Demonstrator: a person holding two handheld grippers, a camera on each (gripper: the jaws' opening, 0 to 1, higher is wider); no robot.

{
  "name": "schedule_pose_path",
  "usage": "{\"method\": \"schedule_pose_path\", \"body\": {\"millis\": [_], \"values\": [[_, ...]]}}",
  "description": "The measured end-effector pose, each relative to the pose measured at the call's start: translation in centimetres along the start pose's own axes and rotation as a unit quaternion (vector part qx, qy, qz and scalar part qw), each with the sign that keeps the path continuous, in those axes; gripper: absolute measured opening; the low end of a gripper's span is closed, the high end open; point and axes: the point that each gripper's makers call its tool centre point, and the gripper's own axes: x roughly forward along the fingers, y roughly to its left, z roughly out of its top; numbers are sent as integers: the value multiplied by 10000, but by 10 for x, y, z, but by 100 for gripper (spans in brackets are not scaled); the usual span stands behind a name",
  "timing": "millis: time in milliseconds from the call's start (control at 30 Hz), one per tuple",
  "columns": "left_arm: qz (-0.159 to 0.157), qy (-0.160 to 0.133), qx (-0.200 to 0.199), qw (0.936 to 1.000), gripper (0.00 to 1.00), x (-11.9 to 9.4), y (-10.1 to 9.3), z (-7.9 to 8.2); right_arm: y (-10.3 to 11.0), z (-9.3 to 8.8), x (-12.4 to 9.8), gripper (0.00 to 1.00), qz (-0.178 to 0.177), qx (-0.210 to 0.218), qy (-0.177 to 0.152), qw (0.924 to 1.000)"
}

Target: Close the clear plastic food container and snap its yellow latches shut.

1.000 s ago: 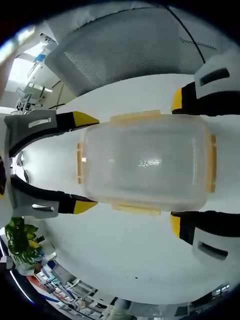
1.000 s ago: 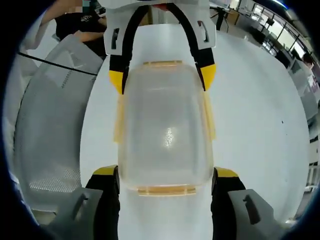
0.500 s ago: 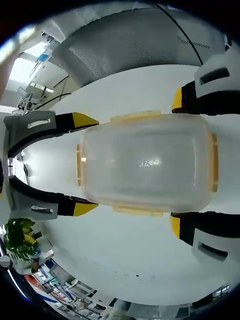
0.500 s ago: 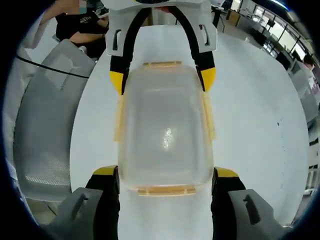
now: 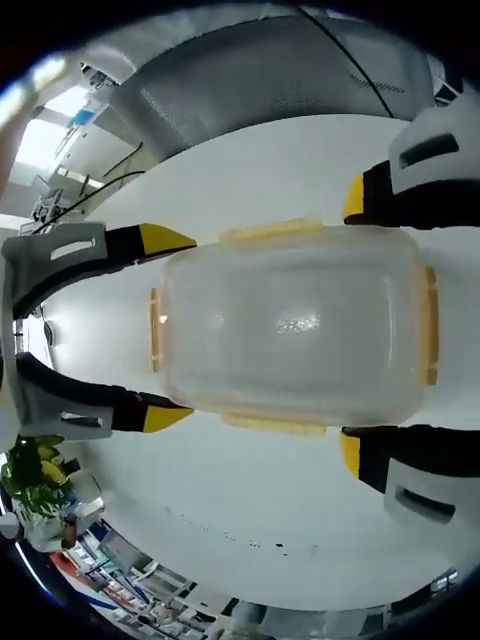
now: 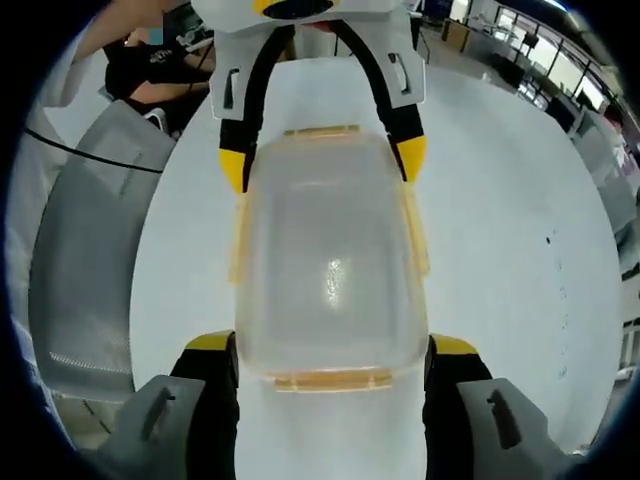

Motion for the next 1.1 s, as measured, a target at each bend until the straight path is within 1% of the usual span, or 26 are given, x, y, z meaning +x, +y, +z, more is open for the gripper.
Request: {"method": "schedule_pose_path", "body": {"millis": [167, 300, 433, 667, 700, 733, 800, 833, 867, 933, 967, 1000, 1033, 1100], "values": [[-30, 8, -31, 10000, 80, 3, 0, -1, 1, -1, 1, 73, 8, -4, 13, 10000], [-4, 84, -97, 9999, 82, 6, 0, -2, 1, -3, 3, 74, -28, -29, 143, 9999], [36, 121, -68, 9999, 84, 7, 0, -3, -1, -4, 4, 75, -50, -72, 177, 9998], [94, 55, -149, 9998, 85, 6, 1, -5, -2, -6, 2, 74, -134, 129, 162, 9997], [113, 63, -214, 9997, 85, 6, 1, -5, -3, -6, 1, 73, -142, 157, 158, 9997], [159, 153, -482, 9986, 85, 5, 2, -10, -3, -6, 0, 73, -159, 180, 157, 9996], [150, 196, -833, 9962, 86, 4, 2, -13, -4, -8, -2, 72, -221, 210, 191, 9994], [139, 137, -903, 9957, 86, 3, 2, -14, -5, -8, -4, 73, -289, 234, 206, 9991], [157, 103, -874, 9960, 86, 2, 2, -14, -5, -8, -5, 72, -317, 237, 195, 9990], [221, 28, -878, 9959, 86, -2, 0, -16, -5, -6, -9, 71, -385, 278, 149, 9988], [275, -34, -944, 9951, 86, -4, 0, -16, -6, -6, -12, 72, -440, 324, 140, 9984], [330, -73, -1026, 9941, 89, -5, -1, -16, -7, -6, -14, 73, -503, 378, 113, 9980], [367, -106, -1062, 9936, 91, -6, -1, -16, -8, -3, -16, 75, -598, 535, 7, 9968], [480, -205, -1072, 9929, 96, -11, -4, -16, -6, 1, -18, 79, -609, 659, -137, 9959]]}}
